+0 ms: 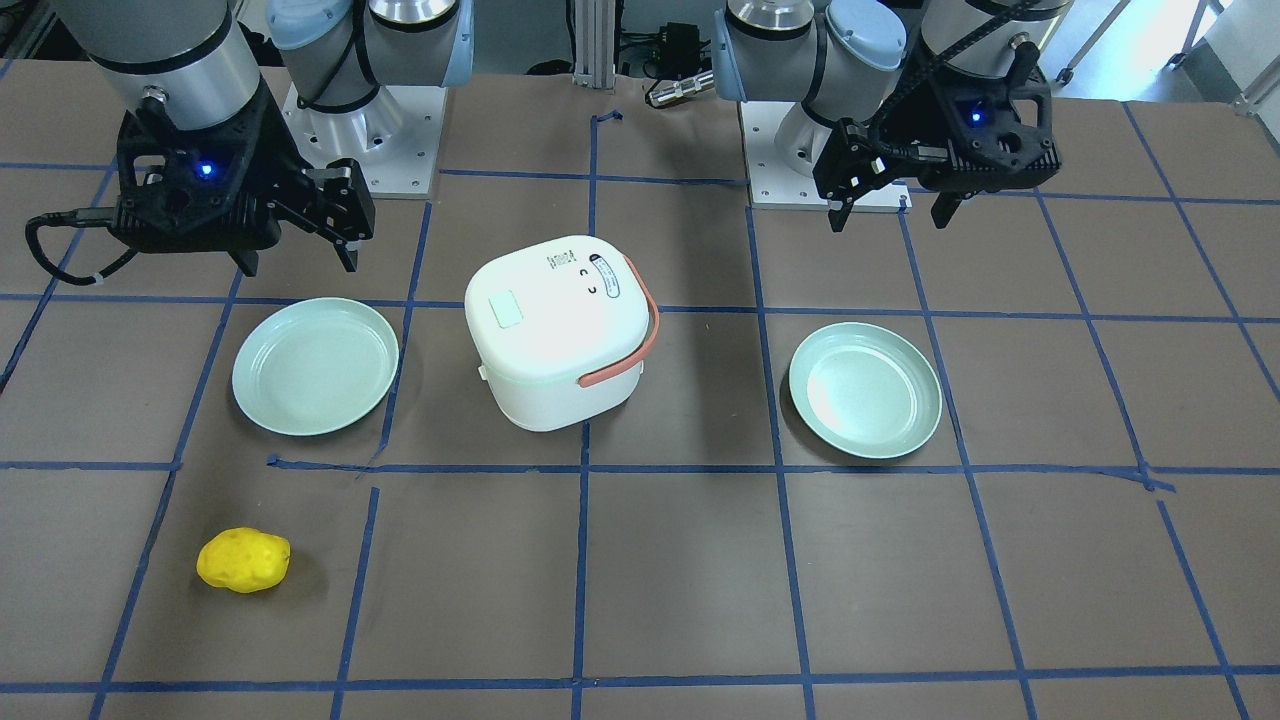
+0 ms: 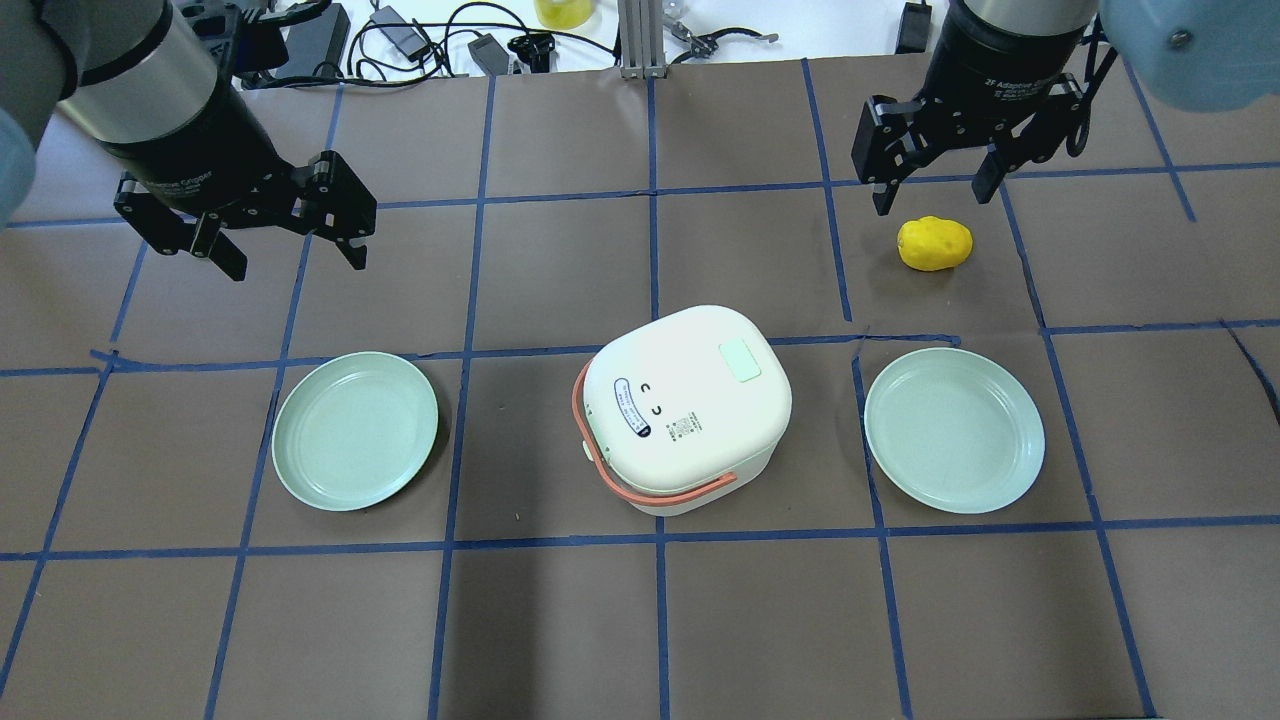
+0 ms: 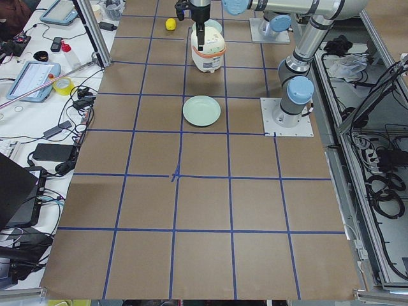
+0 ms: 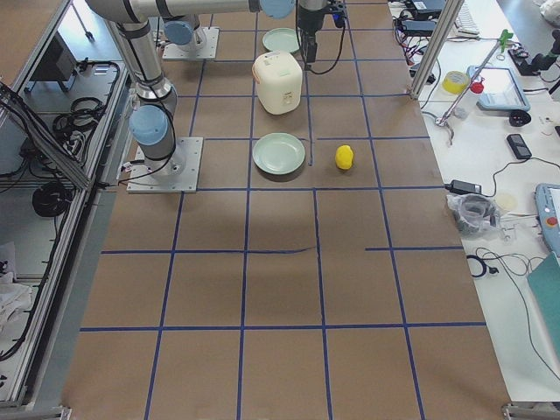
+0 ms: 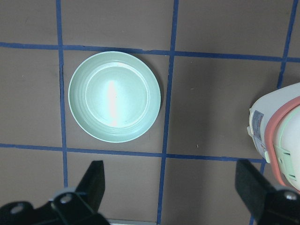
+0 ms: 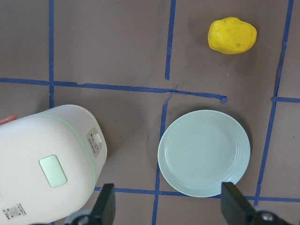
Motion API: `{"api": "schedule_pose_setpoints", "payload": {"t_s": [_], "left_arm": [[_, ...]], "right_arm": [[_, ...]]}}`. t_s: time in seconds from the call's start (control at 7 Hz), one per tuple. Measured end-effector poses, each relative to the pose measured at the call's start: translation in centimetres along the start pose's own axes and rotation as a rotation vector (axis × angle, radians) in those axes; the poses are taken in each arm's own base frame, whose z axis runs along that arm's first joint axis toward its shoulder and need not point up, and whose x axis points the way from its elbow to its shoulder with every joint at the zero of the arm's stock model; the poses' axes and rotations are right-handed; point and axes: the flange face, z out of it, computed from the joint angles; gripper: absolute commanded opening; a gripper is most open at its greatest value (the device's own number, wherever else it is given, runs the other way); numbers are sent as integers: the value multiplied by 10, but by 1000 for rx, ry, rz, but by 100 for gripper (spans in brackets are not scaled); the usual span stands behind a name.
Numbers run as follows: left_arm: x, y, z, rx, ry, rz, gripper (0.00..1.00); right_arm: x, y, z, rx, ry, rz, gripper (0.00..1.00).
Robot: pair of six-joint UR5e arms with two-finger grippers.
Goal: Press rice cooker button
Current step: 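Move the right gripper over the rice cooker's green lid button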
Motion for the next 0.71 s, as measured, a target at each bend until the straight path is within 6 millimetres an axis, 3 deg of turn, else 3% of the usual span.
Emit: {"api": "schedule_pose_setpoints", "payload": {"t_s": [0.14,0.71], "left_arm": [[0,0,0,0,0,0,100],[0,0,0,0,0,0,100]], "right_arm": [[0,0,0,0,-4,1,68],[-10,2,4,-12,-60,-3,9]]}}
